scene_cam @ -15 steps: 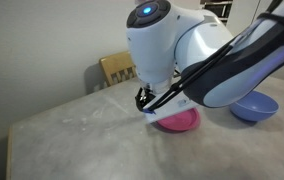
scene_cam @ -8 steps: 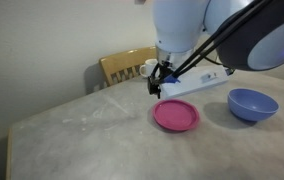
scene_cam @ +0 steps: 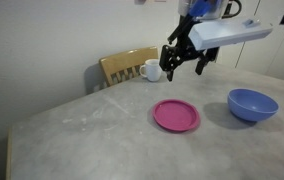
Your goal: Pick up the pink plate and put it on the table
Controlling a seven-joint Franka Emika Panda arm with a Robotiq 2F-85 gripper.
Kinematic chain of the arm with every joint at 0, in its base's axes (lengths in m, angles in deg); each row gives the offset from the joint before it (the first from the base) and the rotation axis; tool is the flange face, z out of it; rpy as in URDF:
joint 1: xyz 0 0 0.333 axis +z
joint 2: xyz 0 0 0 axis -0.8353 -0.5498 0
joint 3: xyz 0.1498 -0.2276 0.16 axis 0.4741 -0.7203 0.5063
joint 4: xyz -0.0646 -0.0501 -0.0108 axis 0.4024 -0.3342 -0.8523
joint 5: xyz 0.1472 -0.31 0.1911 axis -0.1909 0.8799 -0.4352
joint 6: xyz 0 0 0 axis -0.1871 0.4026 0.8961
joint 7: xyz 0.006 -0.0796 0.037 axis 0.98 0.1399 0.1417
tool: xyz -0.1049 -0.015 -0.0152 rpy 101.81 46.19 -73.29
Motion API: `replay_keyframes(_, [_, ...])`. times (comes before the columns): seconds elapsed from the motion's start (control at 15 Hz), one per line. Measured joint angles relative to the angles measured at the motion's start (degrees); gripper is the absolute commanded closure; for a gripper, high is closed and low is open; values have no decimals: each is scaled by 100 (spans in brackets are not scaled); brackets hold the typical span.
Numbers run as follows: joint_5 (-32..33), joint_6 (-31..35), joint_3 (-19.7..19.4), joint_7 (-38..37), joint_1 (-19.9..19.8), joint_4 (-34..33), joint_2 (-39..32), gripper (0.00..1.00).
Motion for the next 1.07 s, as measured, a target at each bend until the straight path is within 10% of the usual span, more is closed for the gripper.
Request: replay_keyframes(1.07, [-662,-211,171,707,-190,200,429,0])
